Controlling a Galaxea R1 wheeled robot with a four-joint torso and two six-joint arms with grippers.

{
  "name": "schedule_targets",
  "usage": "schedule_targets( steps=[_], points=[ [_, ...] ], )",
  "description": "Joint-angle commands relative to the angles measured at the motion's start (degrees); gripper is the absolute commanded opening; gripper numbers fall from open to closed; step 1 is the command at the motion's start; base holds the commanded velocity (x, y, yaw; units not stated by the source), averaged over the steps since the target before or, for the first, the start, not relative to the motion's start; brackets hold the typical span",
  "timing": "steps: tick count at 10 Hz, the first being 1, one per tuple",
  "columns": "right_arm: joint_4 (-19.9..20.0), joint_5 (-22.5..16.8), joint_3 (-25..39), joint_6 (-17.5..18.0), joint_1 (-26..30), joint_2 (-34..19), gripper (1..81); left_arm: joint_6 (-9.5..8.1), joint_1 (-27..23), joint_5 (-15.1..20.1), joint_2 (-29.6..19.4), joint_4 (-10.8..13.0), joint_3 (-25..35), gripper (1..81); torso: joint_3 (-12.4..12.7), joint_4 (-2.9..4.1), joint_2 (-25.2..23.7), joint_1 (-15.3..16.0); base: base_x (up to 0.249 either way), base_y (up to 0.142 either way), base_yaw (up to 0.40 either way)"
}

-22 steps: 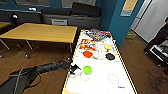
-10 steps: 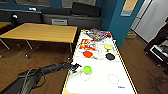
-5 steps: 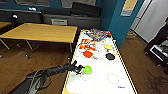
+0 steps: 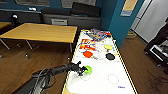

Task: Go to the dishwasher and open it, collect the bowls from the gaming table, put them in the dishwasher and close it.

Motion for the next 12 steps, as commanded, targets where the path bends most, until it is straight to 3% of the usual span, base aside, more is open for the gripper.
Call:
schedule_targets(
  steps=[1,2,4,5,6,9,12],
  points=[
    [-0.68,-3.00,0.88,-0.04,1.15,-2.87,1.0,-0.19,-11.80,7.43,2.88,-0.26,0.14,81.1,0.00,0.00,0.00,0.00,0.000,0.000,0.000],
    [-0.77,-3.00,0.97,-0.04,1.06,-2.87,1.0,-0.80,-11.81,7.16,2.88,-0.35,-0.04,81.1,-0.02,0.00,0.00,0.00,0.000,0.000,0.000],
    [-0.86,-3.00,1.06,-0.04,1.15,-2.69,1.0,-9.74,-11.45,4.02,1.31,-0.26,-0.39,81.1,0.00,0.00,0.00,0.00,0.000,0.000,0.000],
    [-0.86,-3.00,1.23,-0.04,1.32,-2.69,1.0,-12.40,-10.92,1.55,0.95,0.00,-0.56,81.1,0.00,0.00,0.00,0.00,0.000,0.000,0.000],
    [-0.94,-3.00,1.06,-0.04,1.24,-2.69,1.0,-12.93,-10.84,1.01,1.39,1.22,-1.44,81.1,-0.02,0.00,0.00,0.02,0.000,0.000,0.000],
    [-0.94,-3.00,1.06,-0.04,1.24,-2.52,1.0,-14.16,-10.14,1.10,1.74,1.94,-4.08,81.1,-0.02,0.00,0.00,0.02,0.000,0.000,0.000],
    [-1.03,-3.00,1.06,-0.04,1.24,-2.43,1.0,-14.08,-8.64,0.84,2.27,4.66,-4.17,81.1,-0.02,0.00,0.00,0.02,0.000,0.000,0.000]
  ],
)
